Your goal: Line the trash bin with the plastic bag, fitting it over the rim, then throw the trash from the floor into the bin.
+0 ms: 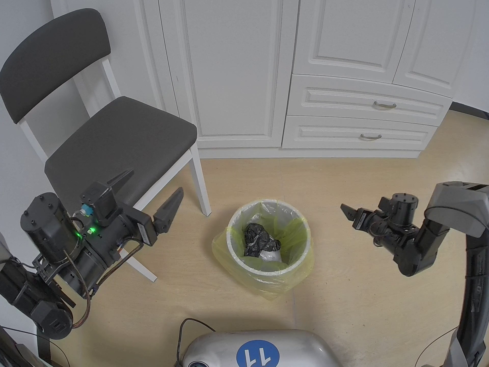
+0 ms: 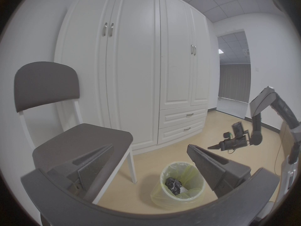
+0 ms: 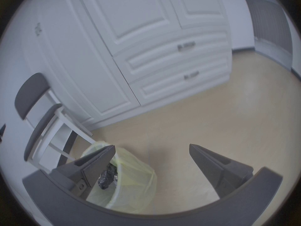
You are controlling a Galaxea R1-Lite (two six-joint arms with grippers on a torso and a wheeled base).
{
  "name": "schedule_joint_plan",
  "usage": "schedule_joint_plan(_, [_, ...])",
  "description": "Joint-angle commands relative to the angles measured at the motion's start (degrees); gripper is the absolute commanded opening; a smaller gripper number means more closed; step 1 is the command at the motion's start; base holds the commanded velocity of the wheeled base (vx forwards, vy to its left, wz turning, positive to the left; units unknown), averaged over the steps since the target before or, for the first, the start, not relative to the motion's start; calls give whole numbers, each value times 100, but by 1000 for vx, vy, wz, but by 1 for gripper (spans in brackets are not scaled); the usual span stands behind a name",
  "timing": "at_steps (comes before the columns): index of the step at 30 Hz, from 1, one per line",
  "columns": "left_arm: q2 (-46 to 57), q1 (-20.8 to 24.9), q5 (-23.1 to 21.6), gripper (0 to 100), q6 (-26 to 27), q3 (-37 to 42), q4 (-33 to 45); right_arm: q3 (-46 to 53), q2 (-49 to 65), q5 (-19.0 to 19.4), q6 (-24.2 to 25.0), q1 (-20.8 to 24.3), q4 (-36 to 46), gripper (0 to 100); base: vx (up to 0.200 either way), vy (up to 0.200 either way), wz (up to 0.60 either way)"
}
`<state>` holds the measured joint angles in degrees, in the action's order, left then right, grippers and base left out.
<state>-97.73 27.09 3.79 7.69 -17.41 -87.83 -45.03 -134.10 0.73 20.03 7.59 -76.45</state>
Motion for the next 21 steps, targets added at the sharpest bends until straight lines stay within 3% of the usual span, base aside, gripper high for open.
schedule_joint_plan(1, [993, -177, 350, 100, -180, 669, 3, 1242, 1808, -258, -931, -65, -494, 100, 0, 0, 0])
schedule_joint_plan(3, [1142, -177, 500, 100, -180, 844, 3, 1480, 1984, -390, -939, -21, -652, 100, 0, 0, 0])
schedule_joint_plan(5, [1661, -177, 693, 100, -189, 1178, 3, 2192, 2388, -706, -895, 155, -1311, 100, 0, 0, 0])
schedule_joint_plan(9, [2469, -177, 720, 100, -172, 1451, 12, 2904, 3197, -820, -904, 190, -1355, 100, 0, 0, 0])
schedule_joint_plan(13, [3076, -204, 737, 100, -128, 1495, 21, 3000, 4216, -794, -939, 119, -1355, 100, 0, 0, 0])
schedule_joint_plan(21, [3665, -933, 728, 100, 365, 1108, 416, 2833, 5666, -785, -966, 163, -63, 100, 0, 0, 0])
